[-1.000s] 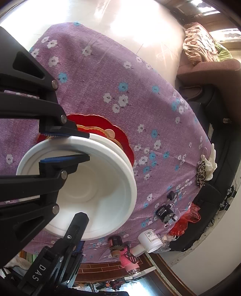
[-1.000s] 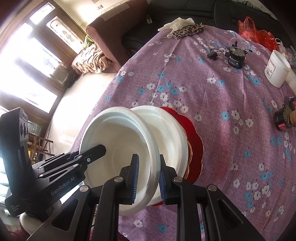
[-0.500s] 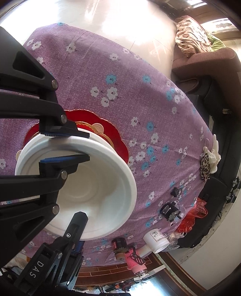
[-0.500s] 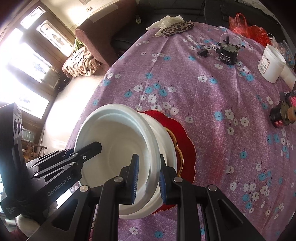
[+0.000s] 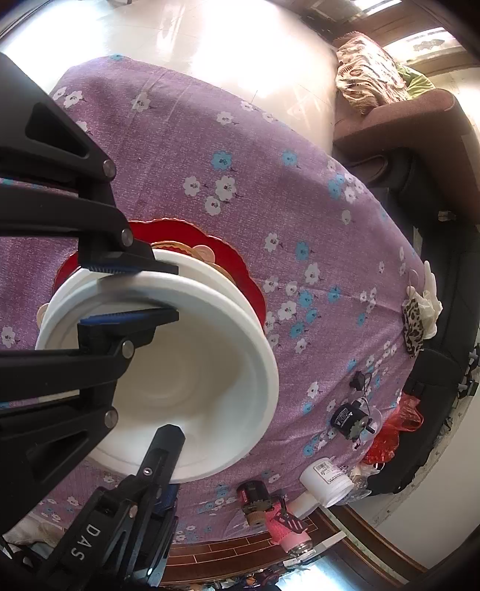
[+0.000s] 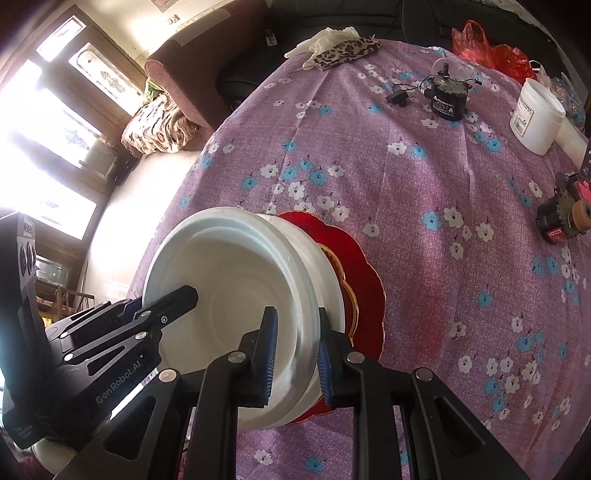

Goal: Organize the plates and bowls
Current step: 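Lower the small white bowl into the stacked white bowls with both grippers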

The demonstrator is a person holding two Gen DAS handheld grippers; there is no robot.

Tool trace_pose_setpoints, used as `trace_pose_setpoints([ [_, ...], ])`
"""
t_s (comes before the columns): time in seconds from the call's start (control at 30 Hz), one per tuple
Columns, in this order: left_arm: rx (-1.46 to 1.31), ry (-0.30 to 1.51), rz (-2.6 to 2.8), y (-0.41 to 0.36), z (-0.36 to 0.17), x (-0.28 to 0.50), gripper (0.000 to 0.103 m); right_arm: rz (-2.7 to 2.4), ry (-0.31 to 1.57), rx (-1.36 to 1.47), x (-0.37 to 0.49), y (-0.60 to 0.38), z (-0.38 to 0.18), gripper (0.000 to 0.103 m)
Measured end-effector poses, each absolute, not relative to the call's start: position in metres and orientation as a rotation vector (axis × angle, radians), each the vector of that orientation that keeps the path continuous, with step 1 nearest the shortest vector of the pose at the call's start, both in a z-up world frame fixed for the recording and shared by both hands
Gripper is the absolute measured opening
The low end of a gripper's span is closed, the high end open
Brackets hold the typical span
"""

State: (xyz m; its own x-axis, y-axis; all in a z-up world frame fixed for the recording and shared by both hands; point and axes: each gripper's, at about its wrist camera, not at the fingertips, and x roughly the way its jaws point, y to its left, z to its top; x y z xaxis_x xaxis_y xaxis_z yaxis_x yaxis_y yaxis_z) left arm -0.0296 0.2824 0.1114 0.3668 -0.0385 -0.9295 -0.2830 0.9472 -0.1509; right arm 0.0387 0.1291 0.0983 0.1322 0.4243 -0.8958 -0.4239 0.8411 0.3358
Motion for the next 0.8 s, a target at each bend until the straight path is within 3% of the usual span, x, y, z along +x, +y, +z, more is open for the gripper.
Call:
trace_pose_setpoints([
  [0.8, -0.314, 1.181, 0.162, 0.2861, 0.1127, -0.0345, 0.015, 0.595, 1.232, -0.06, 0.0345, 0.1363, 0.1047, 0.022],
])
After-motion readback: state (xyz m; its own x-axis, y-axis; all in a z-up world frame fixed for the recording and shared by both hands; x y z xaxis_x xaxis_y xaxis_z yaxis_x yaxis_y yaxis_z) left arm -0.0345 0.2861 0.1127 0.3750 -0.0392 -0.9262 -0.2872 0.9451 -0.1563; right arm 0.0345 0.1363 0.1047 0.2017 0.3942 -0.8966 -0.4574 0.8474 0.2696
